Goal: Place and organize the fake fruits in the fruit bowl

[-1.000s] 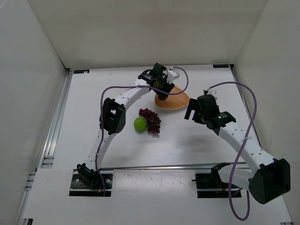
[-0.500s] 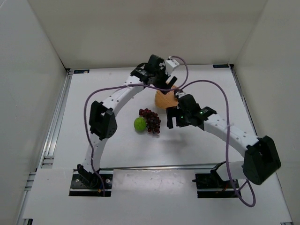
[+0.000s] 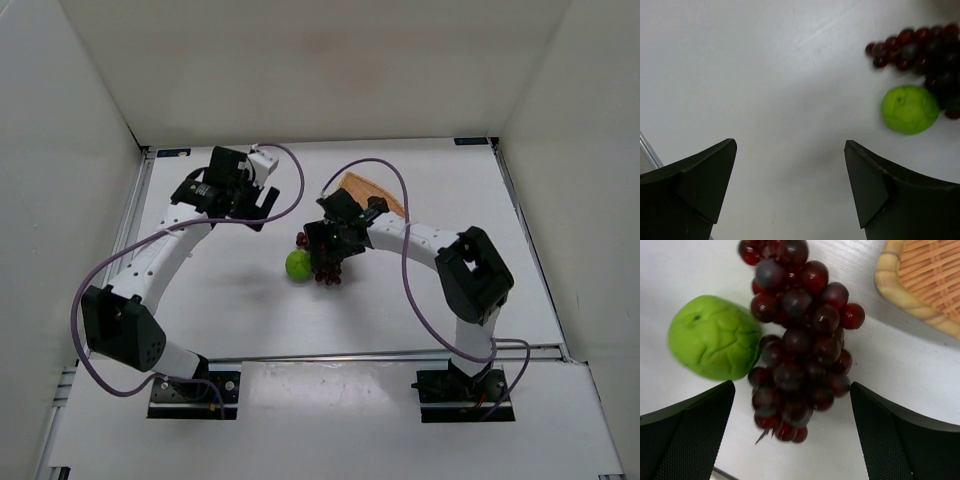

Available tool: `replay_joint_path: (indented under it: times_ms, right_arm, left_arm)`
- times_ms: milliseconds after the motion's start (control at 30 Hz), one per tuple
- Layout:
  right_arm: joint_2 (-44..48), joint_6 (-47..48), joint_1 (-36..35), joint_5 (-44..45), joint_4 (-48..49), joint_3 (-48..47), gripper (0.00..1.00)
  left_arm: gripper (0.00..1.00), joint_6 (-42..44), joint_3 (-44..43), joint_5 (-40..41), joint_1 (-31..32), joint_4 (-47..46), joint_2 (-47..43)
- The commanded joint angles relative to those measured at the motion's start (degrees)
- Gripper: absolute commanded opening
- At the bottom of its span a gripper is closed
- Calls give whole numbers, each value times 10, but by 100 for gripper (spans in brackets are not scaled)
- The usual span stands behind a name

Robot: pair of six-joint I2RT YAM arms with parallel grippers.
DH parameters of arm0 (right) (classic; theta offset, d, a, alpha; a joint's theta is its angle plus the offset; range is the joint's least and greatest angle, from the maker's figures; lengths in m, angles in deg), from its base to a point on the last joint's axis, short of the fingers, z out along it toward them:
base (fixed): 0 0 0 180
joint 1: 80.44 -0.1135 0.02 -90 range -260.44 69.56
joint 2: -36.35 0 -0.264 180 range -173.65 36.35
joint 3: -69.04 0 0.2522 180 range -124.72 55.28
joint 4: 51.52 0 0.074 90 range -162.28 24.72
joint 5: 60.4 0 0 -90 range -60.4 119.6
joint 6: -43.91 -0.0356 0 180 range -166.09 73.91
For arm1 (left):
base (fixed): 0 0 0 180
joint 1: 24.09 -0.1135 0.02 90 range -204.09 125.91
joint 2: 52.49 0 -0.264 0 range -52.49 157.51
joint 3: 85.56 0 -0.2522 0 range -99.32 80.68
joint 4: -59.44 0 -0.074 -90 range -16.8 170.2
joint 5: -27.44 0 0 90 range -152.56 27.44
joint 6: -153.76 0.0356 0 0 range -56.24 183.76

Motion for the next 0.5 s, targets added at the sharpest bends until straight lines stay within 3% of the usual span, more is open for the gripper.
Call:
replay_joint_path:
  times_ms: [0, 100, 233, 267, 400, 467]
  right_arm:
    - [-37, -12, 1, 12, -10, -39, 100]
    - [-74, -26, 1, 45, -40, -71, 100]
    - [-94, -31, 1, 50, -69, -99, 87]
    - [-99, -31, 1, 44, -69, -99, 76]
    - [-82, -31, 1, 37, -69, -93, 51]
    - [-54, -31, 1, 37, -69, -87, 29]
  left_arm:
    - [100, 14, 46, 25, -7, 31, -46]
    - [100, 14, 68, 20, -22, 42, -73]
    - [100, 19, 85, -9, -34, 54, -88]
    - [100, 19, 90, -14, -34, 54, -88]
    - [100, 32, 105, -25, -34, 66, -93]
    - [100, 39, 124, -30, -34, 66, -87]
